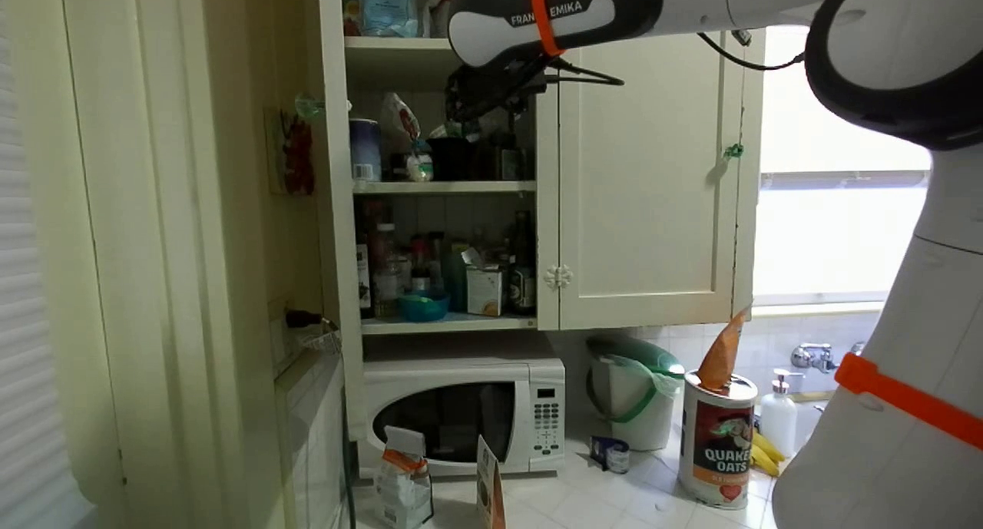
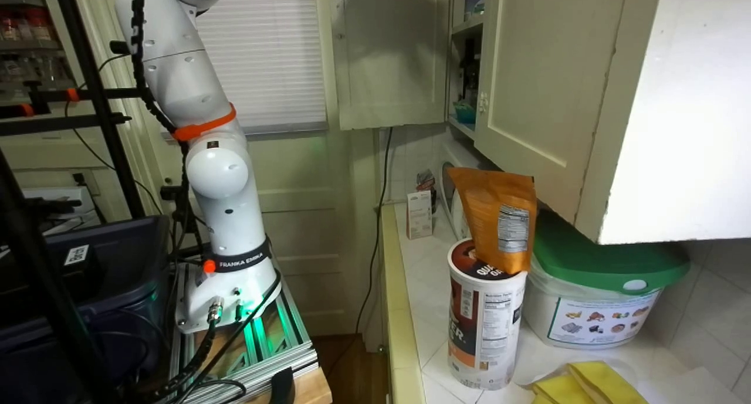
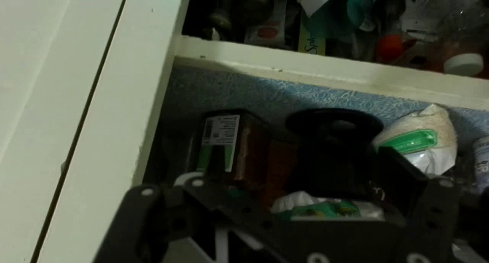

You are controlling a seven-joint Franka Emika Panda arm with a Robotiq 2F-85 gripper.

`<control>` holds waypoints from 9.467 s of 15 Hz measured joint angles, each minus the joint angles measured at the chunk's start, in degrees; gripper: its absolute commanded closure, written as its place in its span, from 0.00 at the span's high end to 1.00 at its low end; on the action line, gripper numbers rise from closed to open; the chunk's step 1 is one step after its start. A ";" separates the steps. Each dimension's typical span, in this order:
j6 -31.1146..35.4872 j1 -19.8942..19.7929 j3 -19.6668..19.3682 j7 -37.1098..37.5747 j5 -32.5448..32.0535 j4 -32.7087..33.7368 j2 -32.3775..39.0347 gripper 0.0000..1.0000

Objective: Remove the packet of cupcake holders from the middle shelf and put them on the countertop

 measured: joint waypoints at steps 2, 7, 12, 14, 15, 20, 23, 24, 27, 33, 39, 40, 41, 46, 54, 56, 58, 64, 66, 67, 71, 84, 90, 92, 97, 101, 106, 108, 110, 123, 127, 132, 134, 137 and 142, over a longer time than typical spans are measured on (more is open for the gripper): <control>0.00 -0.12 0.00 0.18 -0.43 0.87 0.59 1.00; 0.21 0.63 -0.66 0.83 -1.95 1.11 1.02 1.00; 0.35 1.80 -0.66 7.32 -6.54 6.77 6.27 1.00; 0.47 3.20 -0.69 12.32 -9.97 10.46 9.55 1.00; 0.50 4.07 -0.76 14.95 -12.10 12.48 11.20 1.00; 0.50 6.92 -1.01 27.99 -20.77 23.74 19.21 0.89; 0.50 7.34 -1.06 33.60 -24.05 29.00 22.93 0.80; 0.50 7.39 -1.07 34.88 -24.48 30.37 24.02 0.85; 0.50 7.42 -1.13 37.60 -24.95 33.26 26.75 0.72; -1.24 7.45 -1.23 39.14 -24.95 36.13 30.06 0.35; -5.32 7.84 -1.21 39.14 -24.94 37.50 31.14 0.00; -6.09 7.98 -1.18 39.14 -24.94 37.54 31.22 0.03; -6.79 8.14 -1.16 39.13 -24.94 37.59 31.25 0.03; -6.65 9.61 -1.12 39.08 -26.83 39.80 31.12 0.03; -7.09 10.49 1.07 26.41 -22.75 40.33 27.28 0.03; -7.20 9.15 1.70 20.40 -17.67 37.82 24.30 0.03; -7.97 7.57 1.94 15.14 -12.15 34.22 20.31 0.03; -8.57 5.06 0.77 7.39 0.71 19.59 5.61 0.03; -8.56 5.18 0.39 7.02 2.28 14.17 0.77 0.03; -8.56 5.33 0.23 7.02 2.62 11.39 -1.61 0.03; -9.22 5.80 0.07 9.03 2.68 -0.39 -10.73 0.03; -25.05 5.08 4.10 35.51 5.81 -35.24 -33.59 0.12; -25.05 5.07 4.05 35.65 5.85 -35.32 -33.84 0.03; -24.84 5.07 3.98 35.64 5.81 -35.31 -33.75 0.03; -18.30 4.94 0.16 38.59 7.20 -38.42 -33.98 0.03; -11.52 4.92 -3.67 40.71 10.35 -46.68 -35.58 0.03; -4.68 3.92 -6.77 42.77 11.95 -58.83 -40.53 0.03; -1.88 2.54 -8.31 43.32 12.15 -63.62 -42.98 0.03; 1.46 0.63 -9.89 43.45 12.16 -67.88 -45.01 0.03; 13.91 0.09 -29.52 43.89 -0.11 -70.29 -38.12 0.03; 14.57 4.93 -36.72 43.85 -3.78 -70.33 -33.09 0.12; 14.76 8.59 -40.59 43.86 -5.59 -70.11 -29.19 0.12; 14.77 8.61 -40.59 43.86 -5.60 -70.04 -29.16 0.03; 15.04 8.64 -40.54 43.79 -5.71 -70.00 -28.42 0.03; 20.65 8.93 -41.37 43.73 -7.33 -70.01 -23.08 0.03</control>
